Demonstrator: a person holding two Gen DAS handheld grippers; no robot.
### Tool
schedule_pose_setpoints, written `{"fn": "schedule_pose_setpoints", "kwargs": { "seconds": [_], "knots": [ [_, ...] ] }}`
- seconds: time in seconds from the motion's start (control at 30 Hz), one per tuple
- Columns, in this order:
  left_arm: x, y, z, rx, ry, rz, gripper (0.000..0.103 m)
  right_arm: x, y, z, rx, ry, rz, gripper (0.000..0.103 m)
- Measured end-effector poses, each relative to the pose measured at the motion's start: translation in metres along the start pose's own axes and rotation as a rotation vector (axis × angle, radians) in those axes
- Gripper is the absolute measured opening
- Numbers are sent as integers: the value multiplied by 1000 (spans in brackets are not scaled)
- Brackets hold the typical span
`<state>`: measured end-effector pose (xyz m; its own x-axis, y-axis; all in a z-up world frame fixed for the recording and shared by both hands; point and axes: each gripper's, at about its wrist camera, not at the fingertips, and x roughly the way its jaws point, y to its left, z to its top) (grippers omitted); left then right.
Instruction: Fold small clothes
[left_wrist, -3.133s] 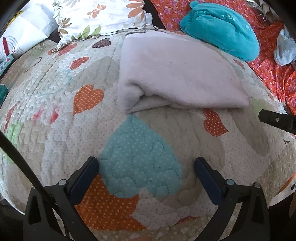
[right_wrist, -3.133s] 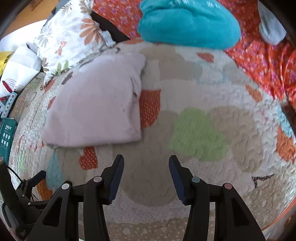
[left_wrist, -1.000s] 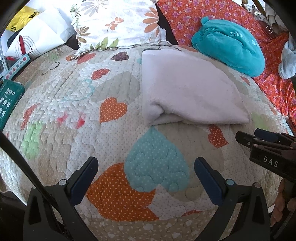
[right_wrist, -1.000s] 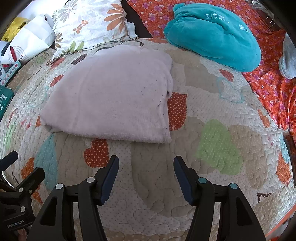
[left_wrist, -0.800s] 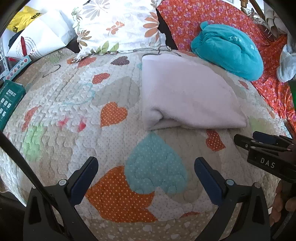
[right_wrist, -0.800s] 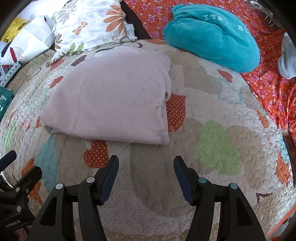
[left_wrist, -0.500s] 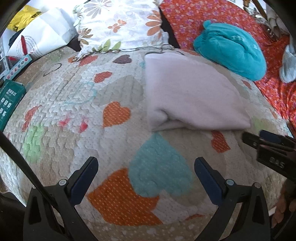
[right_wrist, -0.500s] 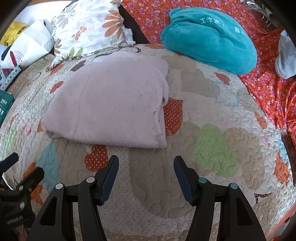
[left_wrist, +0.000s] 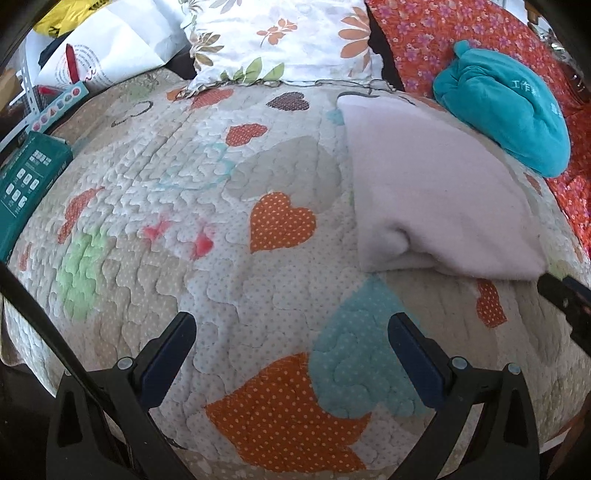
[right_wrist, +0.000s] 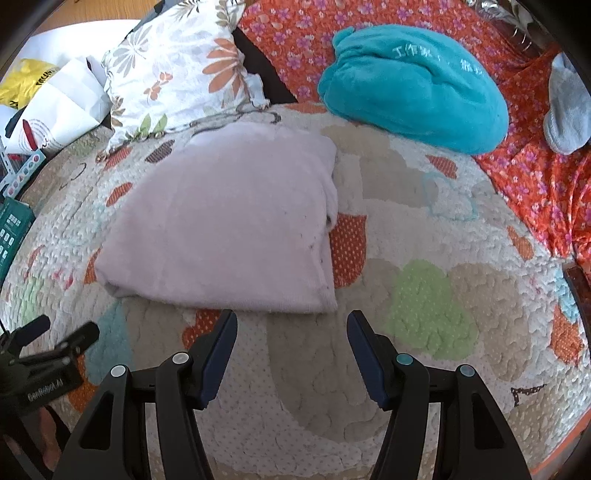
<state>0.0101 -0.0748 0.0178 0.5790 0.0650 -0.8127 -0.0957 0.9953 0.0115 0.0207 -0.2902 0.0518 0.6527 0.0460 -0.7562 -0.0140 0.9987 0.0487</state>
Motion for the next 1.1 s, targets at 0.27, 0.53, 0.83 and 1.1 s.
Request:
{"fn": "schedule_pose_setpoints", "kwargs": {
  "seconds": [0.27, 0.53, 0.83, 1.1],
  "knots": [
    [0, -5, -3, 26, 3, -1, 103, 37, 16, 30, -22, -54, -32, 66],
    [-4, 23, 9, -68, 16, -10, 103, 47, 6, 10, -19, 118, -43, 71],
    [-10, 50, 22, -150, -6, 48, 103, 7, 47, 44, 54, -80, 388, 46],
    [-7, 61, 19, -161, 15, 59, 103, 82, 75, 37, 213, 237, 754, 43]
  ]
}}
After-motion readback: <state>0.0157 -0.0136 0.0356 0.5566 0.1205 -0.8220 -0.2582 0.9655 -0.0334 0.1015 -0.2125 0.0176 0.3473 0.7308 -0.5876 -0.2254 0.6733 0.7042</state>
